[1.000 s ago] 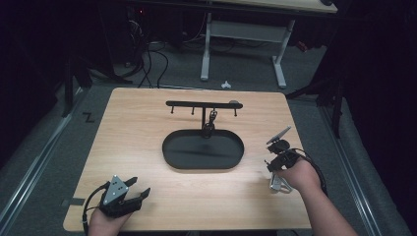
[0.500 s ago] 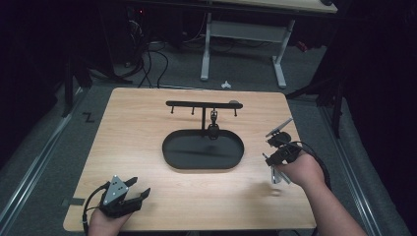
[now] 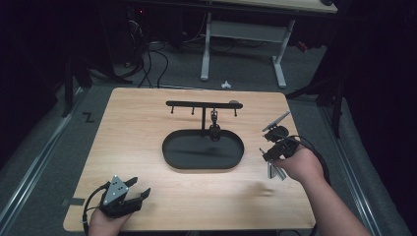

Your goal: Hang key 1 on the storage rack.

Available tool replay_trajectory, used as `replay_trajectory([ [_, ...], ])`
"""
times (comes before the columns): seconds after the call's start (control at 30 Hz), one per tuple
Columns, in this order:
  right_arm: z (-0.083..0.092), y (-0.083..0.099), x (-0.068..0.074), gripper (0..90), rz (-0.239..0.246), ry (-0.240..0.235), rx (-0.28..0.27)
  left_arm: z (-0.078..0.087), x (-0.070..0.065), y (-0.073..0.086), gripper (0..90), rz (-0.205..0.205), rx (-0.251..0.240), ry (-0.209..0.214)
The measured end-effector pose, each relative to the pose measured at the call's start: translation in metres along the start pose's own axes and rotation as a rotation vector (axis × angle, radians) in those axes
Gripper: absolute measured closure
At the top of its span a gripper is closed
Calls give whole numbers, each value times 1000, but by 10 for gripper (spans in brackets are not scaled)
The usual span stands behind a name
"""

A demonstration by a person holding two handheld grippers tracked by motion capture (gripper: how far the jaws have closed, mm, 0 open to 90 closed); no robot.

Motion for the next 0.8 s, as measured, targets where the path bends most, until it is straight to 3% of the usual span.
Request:
replay_trajectory([
  [0.27,2,-8,5,817,14,7,5,0,0,0,375,0,-1,2],
  [0.8,14,-44,23,817,56,-5,-25,0,1,0,375,0,-2,4],
])
Point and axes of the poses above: each handheld gripper's, and its own axes: z roughly backward along the jaws, y roughly out of its underside, x roughly to its left, the point moved 1 cm from there along -z, roughly forward along the jaws, and after that the axes turned 2 degrees about -x, right-handed, at the moved point
